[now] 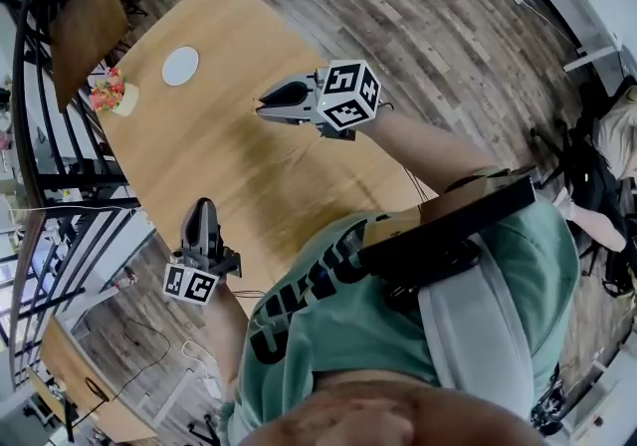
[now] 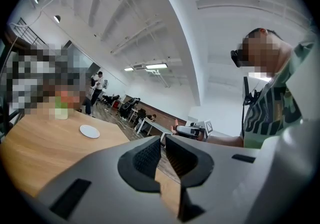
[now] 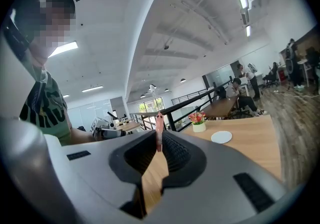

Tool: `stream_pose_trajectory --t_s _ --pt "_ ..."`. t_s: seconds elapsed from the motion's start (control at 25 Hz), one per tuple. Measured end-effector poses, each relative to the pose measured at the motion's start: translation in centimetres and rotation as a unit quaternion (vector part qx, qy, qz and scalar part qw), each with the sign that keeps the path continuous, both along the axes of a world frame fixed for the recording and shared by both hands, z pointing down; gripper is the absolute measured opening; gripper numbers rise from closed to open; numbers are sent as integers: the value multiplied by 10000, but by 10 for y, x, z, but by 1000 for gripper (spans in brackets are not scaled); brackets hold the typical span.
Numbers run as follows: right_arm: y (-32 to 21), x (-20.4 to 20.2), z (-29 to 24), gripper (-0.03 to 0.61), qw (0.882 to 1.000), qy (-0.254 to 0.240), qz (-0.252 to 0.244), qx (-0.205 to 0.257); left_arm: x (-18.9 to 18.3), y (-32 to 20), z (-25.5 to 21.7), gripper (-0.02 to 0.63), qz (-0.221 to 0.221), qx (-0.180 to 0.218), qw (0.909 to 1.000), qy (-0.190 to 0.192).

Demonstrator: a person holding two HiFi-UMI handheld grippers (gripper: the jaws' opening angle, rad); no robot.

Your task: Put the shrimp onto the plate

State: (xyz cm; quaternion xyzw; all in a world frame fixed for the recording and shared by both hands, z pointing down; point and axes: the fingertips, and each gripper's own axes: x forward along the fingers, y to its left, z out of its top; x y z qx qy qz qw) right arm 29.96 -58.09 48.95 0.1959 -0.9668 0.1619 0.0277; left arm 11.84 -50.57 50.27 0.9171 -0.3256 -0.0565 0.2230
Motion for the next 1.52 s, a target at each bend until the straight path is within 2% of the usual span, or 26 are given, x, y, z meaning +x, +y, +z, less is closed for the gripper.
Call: stream_pose_trajectory --t_s 0.2,0.36,0.56,0.92,1.24,1.52 --pt "-32 -5 24 41 9999 48 -160 -43 5 -23 22 35 -78 -177 9998 -33" --pt "-48 0 37 41 9998 35 -29 -168 15 -43 28 35 77 -333 9994 -7" --pt "-92 -16 68 41 9996 86 -91 -251 10 -84 53 35 93 -449 9989 -34" --pt "-160 -42 106 41 9989 312 -325 -122 -9 -149 100 35 -196 -388 9990 -117" --pt "-224 -79 150 42 9976 501 -482 56 -48 -220 137 35 -567 -355 9978 -32" --pt "-286 -93 183 41 9942 885 -525 303 -60 -274 165 35 -728 -205 9963 -402"
